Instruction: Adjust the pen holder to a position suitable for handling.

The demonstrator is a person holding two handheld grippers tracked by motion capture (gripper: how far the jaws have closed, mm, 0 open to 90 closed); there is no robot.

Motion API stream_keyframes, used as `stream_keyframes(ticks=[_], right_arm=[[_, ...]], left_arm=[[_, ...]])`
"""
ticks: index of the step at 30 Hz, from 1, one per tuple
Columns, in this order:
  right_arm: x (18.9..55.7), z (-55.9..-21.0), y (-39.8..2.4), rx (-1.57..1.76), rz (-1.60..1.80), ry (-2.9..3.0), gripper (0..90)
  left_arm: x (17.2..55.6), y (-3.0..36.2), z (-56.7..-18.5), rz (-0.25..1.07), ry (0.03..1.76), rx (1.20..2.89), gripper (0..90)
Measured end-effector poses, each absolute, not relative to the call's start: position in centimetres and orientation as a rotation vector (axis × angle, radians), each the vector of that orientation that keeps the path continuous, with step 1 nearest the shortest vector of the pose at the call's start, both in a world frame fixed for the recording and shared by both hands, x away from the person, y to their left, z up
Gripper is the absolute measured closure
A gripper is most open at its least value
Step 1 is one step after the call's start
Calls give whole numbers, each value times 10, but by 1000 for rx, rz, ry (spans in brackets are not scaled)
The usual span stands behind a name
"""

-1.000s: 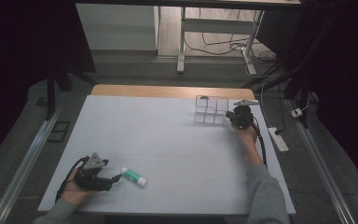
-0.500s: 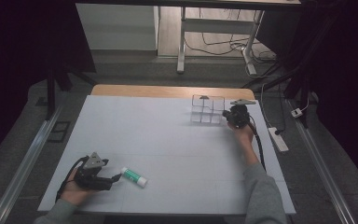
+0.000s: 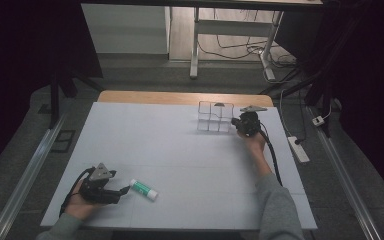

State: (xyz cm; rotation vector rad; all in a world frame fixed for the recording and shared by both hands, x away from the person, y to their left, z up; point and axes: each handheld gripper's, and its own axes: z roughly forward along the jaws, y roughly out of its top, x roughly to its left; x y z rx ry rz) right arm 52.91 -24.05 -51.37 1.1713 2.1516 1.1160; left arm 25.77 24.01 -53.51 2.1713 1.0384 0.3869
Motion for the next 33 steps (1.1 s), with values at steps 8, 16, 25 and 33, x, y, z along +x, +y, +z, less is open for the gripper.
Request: stream_keyframes(ticks=[8, 16, 25, 33], right_arm=[[532, -512, -228, 1178, 1139, 2166, 885], [532, -509, -212, 1165, 1111, 2184, 886], [535, -507, -194, 1142, 1067, 2214, 886], [537, -507, -174, 1125, 1066, 2236, 886]], left_arm=[[258, 240, -534, 385, 1030, 2169, 201], [257, 239, -533, 387, 1017, 2159, 202], [258, 241, -533, 375, 1001, 2159, 203], [258, 241, -532, 375, 992, 2157, 204]])
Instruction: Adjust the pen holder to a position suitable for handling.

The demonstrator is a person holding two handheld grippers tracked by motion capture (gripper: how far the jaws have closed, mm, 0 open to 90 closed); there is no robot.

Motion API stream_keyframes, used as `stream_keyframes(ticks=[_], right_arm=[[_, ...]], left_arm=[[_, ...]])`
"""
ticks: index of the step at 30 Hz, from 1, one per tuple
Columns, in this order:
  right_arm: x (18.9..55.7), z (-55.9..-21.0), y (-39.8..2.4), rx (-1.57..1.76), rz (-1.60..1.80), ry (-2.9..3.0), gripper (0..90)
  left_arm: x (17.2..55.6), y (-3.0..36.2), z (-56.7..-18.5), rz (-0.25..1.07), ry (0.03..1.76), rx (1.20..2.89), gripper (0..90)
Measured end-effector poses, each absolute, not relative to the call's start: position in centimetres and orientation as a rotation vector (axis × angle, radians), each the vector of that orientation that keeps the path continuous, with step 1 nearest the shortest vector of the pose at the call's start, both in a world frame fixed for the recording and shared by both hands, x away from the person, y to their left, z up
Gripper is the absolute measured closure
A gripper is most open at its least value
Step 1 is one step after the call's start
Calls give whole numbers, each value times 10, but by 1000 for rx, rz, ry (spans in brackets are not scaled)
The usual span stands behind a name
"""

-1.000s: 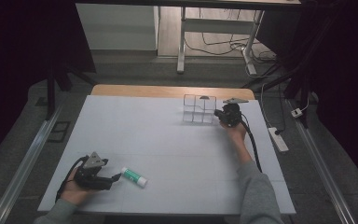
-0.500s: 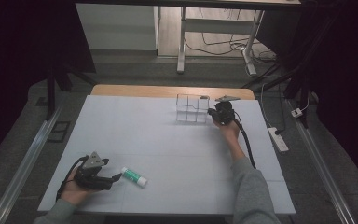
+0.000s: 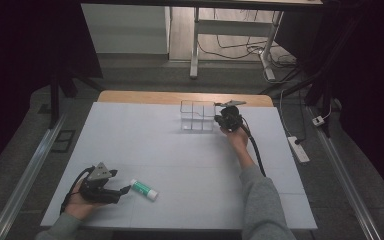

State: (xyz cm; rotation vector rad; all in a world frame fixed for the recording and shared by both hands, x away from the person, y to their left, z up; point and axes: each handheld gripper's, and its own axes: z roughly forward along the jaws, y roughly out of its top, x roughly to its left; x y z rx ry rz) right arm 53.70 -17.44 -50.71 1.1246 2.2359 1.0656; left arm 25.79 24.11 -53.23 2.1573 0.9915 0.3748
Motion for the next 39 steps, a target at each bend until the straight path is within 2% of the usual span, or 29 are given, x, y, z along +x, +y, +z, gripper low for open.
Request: stream_keyframes(ticks=[26, 39], right_arm=[[538, -507, -135, 1063, 1074, 2298, 886], [521, -499, -144, 1046, 1078, 2314, 886]], left_arm=[[259, 241, -533, 368, 993, 2162, 204], [259, 242, -533, 368, 988, 2156, 204]])
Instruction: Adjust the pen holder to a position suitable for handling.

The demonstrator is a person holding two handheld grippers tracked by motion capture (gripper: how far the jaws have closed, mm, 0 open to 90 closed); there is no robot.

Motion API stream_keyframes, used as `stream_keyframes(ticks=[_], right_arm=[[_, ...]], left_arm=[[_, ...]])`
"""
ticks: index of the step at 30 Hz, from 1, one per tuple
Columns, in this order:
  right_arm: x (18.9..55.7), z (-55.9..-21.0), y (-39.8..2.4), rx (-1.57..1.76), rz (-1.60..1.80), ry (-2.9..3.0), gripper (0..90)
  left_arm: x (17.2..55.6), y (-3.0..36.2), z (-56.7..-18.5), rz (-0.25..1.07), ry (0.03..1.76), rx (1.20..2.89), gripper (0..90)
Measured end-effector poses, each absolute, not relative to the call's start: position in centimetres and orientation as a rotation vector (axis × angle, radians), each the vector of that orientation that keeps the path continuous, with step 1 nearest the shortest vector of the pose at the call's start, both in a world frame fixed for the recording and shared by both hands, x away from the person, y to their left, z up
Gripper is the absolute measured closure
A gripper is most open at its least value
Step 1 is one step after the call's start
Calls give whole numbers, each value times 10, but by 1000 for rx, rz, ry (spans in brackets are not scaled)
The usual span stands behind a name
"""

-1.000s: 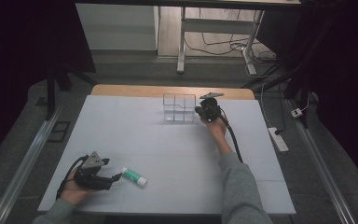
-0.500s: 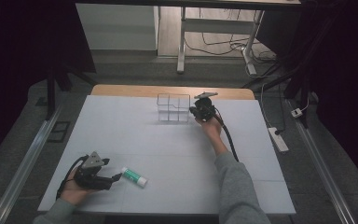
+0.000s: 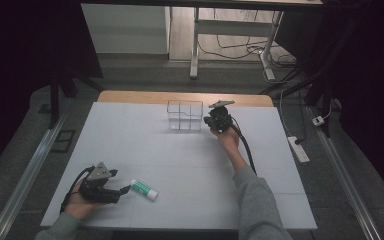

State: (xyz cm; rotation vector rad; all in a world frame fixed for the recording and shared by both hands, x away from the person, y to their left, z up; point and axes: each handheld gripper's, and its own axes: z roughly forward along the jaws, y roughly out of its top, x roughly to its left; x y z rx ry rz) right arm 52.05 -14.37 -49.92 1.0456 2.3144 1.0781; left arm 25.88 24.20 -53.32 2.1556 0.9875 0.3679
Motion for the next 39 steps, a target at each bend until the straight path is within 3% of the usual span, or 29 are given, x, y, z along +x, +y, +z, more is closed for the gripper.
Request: stream_keyframes(ticks=[14, 24, 39], right_arm=[[446, -501, -193, 1055, 1105, 2358, 880], [394, -496, -236, 957, 1192, 2384, 585], [336, -499, -286, 942, 1283, 2346, 386]], left_arm=[[260, 242, -532, 345, 983, 2132, 203], [261, 243, -532, 362, 998, 2132, 203], [263, 244, -527, 367, 986, 2101, 229]])
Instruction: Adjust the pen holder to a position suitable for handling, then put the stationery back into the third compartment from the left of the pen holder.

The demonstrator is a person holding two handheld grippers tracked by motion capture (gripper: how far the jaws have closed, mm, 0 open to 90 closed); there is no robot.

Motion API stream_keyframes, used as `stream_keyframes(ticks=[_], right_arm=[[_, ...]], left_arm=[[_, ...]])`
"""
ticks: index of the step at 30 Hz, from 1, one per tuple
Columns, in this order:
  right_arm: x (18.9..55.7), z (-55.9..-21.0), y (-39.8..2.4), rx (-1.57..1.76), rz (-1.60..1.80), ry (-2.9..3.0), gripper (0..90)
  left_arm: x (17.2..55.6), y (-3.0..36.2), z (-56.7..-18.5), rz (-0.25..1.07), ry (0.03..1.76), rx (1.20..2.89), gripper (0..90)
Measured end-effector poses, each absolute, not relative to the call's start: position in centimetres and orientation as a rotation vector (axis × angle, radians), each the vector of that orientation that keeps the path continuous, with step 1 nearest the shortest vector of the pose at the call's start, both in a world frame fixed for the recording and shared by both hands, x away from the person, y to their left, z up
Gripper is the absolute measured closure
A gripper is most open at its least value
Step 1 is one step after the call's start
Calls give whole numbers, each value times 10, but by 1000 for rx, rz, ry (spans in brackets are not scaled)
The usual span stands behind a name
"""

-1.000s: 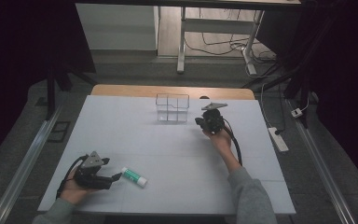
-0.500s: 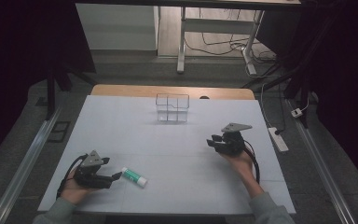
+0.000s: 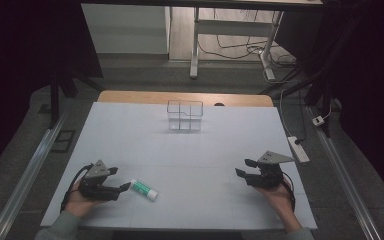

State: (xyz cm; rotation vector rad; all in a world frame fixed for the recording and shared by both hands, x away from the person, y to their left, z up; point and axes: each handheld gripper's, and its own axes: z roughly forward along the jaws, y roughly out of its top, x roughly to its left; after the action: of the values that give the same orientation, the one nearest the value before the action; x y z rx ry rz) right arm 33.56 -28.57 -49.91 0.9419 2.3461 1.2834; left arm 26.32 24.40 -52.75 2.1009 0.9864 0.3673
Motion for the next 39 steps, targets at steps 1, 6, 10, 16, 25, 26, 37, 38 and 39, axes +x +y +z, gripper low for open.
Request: stream_keyframes(ticks=[1, 6, 10, 16, 25, 26, 37, 38, 39], right_arm=[[334, -499, -288, 949, 1300, 2342, 375], [324, -498, -292, 940, 1306, 2330, 353], [323, -499, -291, 925, 1281, 2337, 345], [324, -499, -289, 896, 1287, 2342, 341], [324, -499, -290, 874, 1310, 2350, 341], [324, -499, -290, 871, 1305, 2354, 341], [325, -500, -289, 873, 1274, 2371, 340], [325, -501, -289, 875, 1288, 2369, 340], [325, -501, -289, 879, 1284, 2372, 339]], left_arm=[[264, 244, -526, 368, 984, 2096, 230], [267, 245, -518, 373, 957, 2074, 252], [272, 243, -511, 334, 908, 2073, 250], [283, 230, -493, 334, 818, 2114, 253], [296, 218, -483, 266, 690, 2182, 253], [297, 217, -482, 255, 668, 2189, 253], [310, 187, -474, 186, 433, 2334, 261], [311, 184, -473, 172, 404, 2345, 263], [314, 181, -473, 154, 374, 2364, 271]])
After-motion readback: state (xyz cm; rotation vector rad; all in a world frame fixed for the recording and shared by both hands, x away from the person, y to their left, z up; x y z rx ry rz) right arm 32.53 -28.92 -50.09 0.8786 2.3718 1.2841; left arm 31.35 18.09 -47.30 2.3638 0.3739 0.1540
